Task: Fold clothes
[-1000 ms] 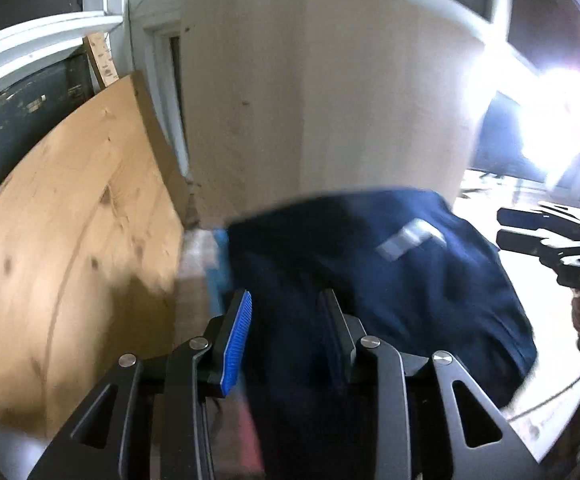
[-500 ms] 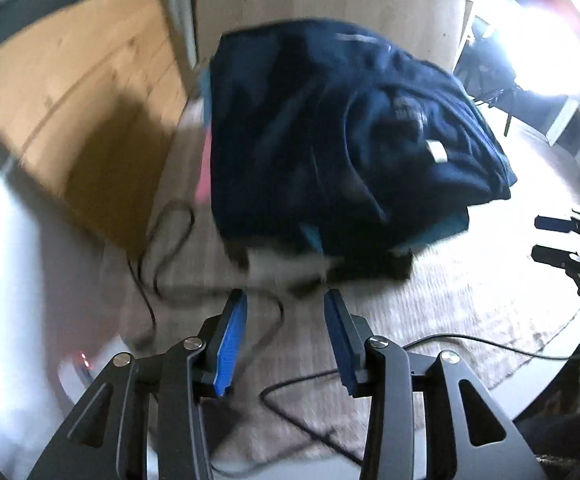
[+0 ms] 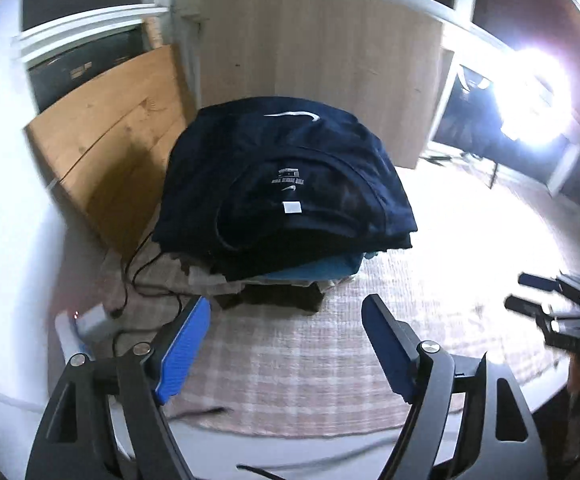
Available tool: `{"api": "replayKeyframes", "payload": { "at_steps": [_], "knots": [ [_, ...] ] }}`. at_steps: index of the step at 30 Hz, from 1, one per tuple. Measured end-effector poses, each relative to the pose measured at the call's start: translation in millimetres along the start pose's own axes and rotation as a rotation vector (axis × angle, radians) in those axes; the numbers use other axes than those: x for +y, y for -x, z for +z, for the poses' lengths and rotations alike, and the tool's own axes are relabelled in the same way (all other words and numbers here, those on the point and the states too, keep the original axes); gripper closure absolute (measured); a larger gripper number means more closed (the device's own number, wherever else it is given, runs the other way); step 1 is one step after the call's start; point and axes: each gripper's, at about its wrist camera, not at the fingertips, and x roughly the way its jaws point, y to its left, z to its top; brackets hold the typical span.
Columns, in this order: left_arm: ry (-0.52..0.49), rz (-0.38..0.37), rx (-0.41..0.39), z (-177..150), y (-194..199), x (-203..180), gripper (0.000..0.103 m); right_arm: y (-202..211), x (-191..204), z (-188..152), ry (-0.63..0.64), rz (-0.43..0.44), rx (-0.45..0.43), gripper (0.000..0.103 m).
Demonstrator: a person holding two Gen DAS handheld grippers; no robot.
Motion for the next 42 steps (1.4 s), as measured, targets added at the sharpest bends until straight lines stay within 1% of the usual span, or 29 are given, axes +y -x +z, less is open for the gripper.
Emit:
{"api": "replayKeyframes", "payload": {
  "at_steps": [4, 6, 7, 12, 16, 24, 28, 33, 36, 42],
  "knots": [
    [0.061, 0.129, 0.011, -9.4, 10.5, -20.1, 0.026, 23.0, -20.8, -17.4, 0.043, 0.007, 0.009, 0.046],
    [0.079, 0.179, 0.008, -17.5, 17.0, -31.1, 0.026, 30.5, -30.2, -26.2, 0.067, -0.005, 0.007, 0.046],
    [0.092, 0.191, 0.005, -21.9, 20.8, -36.9, 0.026, 33.8, -35.1, -30.6, 0.079, -0.010, 0.006, 0.046],
    [0.142, 0.197, -0.002, -40.6, 36.4, -62.8, 0.026, 45.1, -59.2, -50.9, 0.100, 0.014, 0.006, 0.046],
    [0.135, 0.221, 0.001, -49.9, 42.5, -85.8, 0.026, 48.2, -73.0, -64.4, 0.116, 0.036, 0.015, 0.046],
    [0.158, 0.239, -0.001, -66.9, 57.5, -112.7, 0.026, 57.9, -86.3, -76.5, 0.139, 0.077, 0.003, 0.046],
    [0.175, 0.230, -0.016, -72.7, 67.0, -117.6, 0.026, 63.1, -83.9, -81.3, 0.165, 0.081, -0.007, 0.046],
    [0.166, 0.245, -0.048, -78.8, 80.8, -126.0, 0.022, 68.3, -81.6, -88.2, 0.187, 0.084, -0.014, 0.046],
    [0.179, 0.223, -0.055, -81.3, 85.8, -126.7, 0.020, 70.8, -82.6, -91.1, 0.189, 0.085, -0.017, 0.046],
    [0.198, 0.201, -0.072, -85.5, 93.0, -126.8, 0.019, 74.6, -84.8, -94.3, 0.187, 0.082, -0.024, 0.046]
  ]
}}
